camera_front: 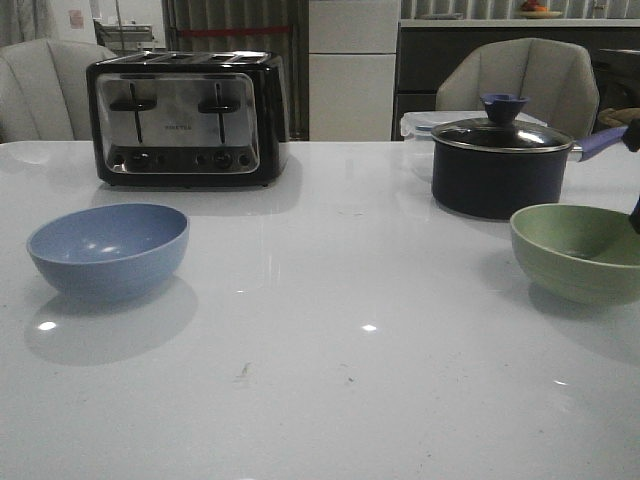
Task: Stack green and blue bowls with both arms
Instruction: 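Grasp the pale green bowl rim with the right gripper and lift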
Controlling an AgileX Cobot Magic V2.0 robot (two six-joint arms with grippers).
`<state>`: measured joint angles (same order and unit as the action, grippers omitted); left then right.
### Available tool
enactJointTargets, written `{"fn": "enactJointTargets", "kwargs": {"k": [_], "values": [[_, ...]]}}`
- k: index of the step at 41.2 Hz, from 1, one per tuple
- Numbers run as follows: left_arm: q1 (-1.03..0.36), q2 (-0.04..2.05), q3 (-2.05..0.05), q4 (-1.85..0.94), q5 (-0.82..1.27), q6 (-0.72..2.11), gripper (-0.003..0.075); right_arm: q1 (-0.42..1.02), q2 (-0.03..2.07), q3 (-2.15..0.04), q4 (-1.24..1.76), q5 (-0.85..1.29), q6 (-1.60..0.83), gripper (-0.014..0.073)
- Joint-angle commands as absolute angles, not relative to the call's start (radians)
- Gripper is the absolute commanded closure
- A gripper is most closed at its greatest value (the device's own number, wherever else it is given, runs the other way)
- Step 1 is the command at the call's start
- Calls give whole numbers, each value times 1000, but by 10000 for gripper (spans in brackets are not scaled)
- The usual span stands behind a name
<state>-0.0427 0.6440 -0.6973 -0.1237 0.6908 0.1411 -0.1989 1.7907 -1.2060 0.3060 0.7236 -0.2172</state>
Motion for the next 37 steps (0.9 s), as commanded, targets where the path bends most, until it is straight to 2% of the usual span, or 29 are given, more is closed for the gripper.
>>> {"fn": "enactJointTargets", "kwargs": {"k": [1,6,14,22,30,37], "values": [[-44,653,-728,-133,622,143,193,-200,1788,-1261,325,693,-230,106],[-44,653,-728,-133,622,143,193,-200,1818,-1275,325,698,-230,170],[-44,653,-728,-133,622,143,193,-200,1826,-1276,325,702,-230,382],[-44,653,-728,-133,622,143,193,-193,1815,-1299,325,741,-230,513],[-44,653,-728,-133,620,143,193,-125,1734,-1311,324,743,-238,534],[-44,653,-728,-133,620,143,193,30,1680,-1311,324,733,-240,534]]}}
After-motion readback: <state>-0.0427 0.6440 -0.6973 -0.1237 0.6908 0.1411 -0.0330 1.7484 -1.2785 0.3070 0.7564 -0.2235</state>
